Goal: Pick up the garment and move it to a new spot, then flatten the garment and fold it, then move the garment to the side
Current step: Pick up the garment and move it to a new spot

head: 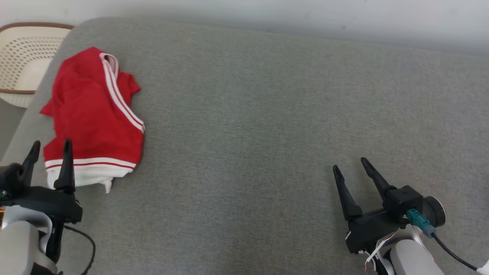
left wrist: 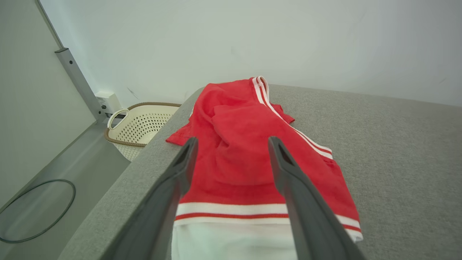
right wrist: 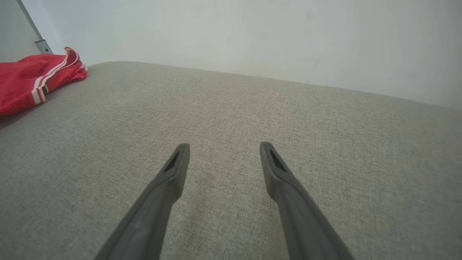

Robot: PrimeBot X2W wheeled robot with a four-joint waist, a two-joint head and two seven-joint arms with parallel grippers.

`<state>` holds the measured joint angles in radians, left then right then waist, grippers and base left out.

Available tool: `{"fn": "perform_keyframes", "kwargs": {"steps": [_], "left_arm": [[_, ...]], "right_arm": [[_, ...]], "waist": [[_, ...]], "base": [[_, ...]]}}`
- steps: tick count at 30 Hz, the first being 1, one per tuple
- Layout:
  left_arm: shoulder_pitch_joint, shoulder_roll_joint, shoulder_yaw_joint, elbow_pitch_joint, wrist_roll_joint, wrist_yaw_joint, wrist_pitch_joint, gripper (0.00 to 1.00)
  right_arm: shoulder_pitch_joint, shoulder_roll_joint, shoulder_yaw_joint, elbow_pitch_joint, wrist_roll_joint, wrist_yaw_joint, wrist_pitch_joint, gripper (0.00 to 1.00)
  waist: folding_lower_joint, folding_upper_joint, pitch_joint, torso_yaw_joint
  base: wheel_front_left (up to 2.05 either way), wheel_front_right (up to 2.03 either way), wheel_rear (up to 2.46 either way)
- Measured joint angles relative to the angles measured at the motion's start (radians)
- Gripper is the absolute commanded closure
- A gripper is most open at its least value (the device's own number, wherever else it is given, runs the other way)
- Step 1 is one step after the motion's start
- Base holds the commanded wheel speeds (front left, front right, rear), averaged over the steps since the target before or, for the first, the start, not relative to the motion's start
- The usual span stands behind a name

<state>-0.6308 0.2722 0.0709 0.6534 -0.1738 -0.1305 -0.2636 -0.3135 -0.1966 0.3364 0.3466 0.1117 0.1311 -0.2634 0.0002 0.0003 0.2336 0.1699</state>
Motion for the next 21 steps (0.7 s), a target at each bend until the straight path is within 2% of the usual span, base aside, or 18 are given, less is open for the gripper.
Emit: {"fn": "perform_keyframes", "kwargs": {"steps": [4, 9, 12, 19, 20, 21], "left_arm": [[-0.035, 0.044, -0.077, 0.047, -0.100, 0.000, 0.000, 0.00], [-0.060, 0.075, -0.108, 0.124, -0.178, 0.000, 0.000, 0.00], [-0.081, 0.077, -0.113, 0.153, -0.239, 0.000, 0.000, 0.00], [-0.092, 0.092, -0.203, 0.183, -0.372, 0.000, 0.000, 0.00], [-0.093, 0.096, -0.212, 0.189, -0.394, 0.000, 0.000, 0.01], [-0.095, 0.099, -0.223, 0.194, -0.403, 0.000, 0.000, 0.19]], "right_arm": [[-0.002, -0.009, -0.005, -0.003, 0.001, 0.000, 0.000, 0.00], [-0.006, -0.022, -0.015, -0.009, 0.001, 0.000, 0.000, 0.00], [-0.011, -0.023, -0.021, -0.013, 0.001, 0.000, 0.000, 0.00], [-0.025, -0.018, -0.026, -0.016, 0.001, 0.000, 0.000, 0.00], [-0.025, -0.017, -0.028, -0.016, 0.001, 0.000, 0.000, 0.00], [-0.025, -0.017, -0.029, -0.016, 0.001, 0.000, 0.000, 0.00]], "waist": [[0.0000, 0.0000, 0.024, -0.032], [-0.0001, 0.0000, 0.047, -0.065], [-0.0001, -0.0002, 0.060, -0.082], [-0.0001, -0.0002, 0.089, -0.119], [-0.0001, -0.0002, 0.093, -0.123], [-0.0001, -0.0001, 0.097, -0.127]], "base": [[0.00, 0.00, 0.00], [0.00, 0.00, 0.00], [0.00, 0.00, 0.00], [0.00, 0.00, 0.00], [0.00, 0.00, 0.00], [0.00, 0.00, 0.00]]}}
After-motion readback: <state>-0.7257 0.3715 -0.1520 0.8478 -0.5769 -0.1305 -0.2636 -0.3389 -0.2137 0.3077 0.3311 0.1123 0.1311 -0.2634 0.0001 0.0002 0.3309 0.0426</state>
